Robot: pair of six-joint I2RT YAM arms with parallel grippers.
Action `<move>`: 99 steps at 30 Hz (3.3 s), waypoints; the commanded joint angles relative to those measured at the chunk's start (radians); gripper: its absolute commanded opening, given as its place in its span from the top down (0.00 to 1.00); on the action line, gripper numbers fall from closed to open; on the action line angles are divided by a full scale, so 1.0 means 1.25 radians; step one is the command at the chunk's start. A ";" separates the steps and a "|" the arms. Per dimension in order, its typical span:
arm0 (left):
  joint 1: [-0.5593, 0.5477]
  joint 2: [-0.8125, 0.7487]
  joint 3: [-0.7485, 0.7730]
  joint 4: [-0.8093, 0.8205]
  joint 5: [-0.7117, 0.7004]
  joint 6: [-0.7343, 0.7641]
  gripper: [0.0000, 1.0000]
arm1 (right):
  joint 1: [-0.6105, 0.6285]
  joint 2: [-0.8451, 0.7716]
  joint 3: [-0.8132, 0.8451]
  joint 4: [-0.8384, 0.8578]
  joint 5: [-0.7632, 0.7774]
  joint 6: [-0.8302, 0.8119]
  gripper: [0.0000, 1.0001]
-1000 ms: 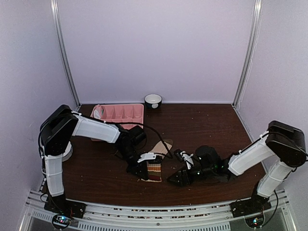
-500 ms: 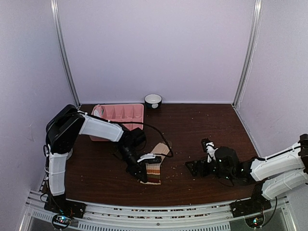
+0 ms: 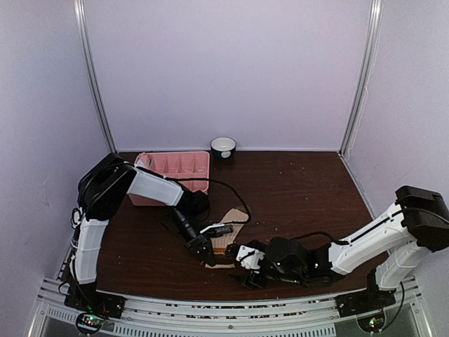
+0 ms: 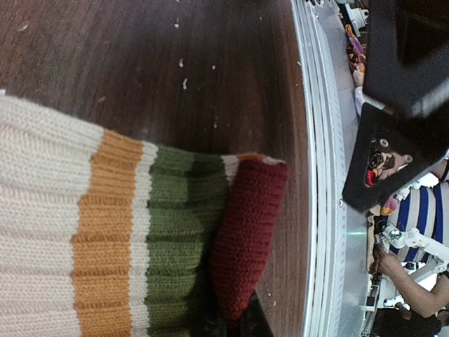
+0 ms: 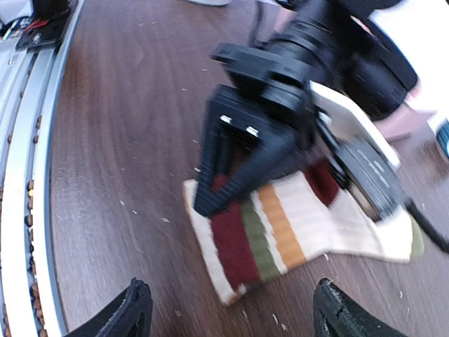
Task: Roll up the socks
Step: Roll the sock at the center of the board.
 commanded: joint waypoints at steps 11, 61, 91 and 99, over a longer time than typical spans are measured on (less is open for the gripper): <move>-0.003 0.065 0.014 -0.019 -0.103 -0.012 1.00 | -0.014 0.195 0.167 -0.115 -0.073 -0.195 0.45; 0.180 -0.571 -0.087 0.238 -0.554 -0.060 0.02 | -0.238 0.393 0.136 -0.200 -0.628 0.356 0.98; -0.153 -0.329 -0.183 0.234 -0.447 0.194 0.42 | -0.348 0.520 0.114 -0.156 -0.725 0.530 0.95; -0.154 -0.260 -0.155 0.248 -0.478 0.172 0.62 | -0.349 0.507 0.125 -0.180 -0.722 0.508 0.94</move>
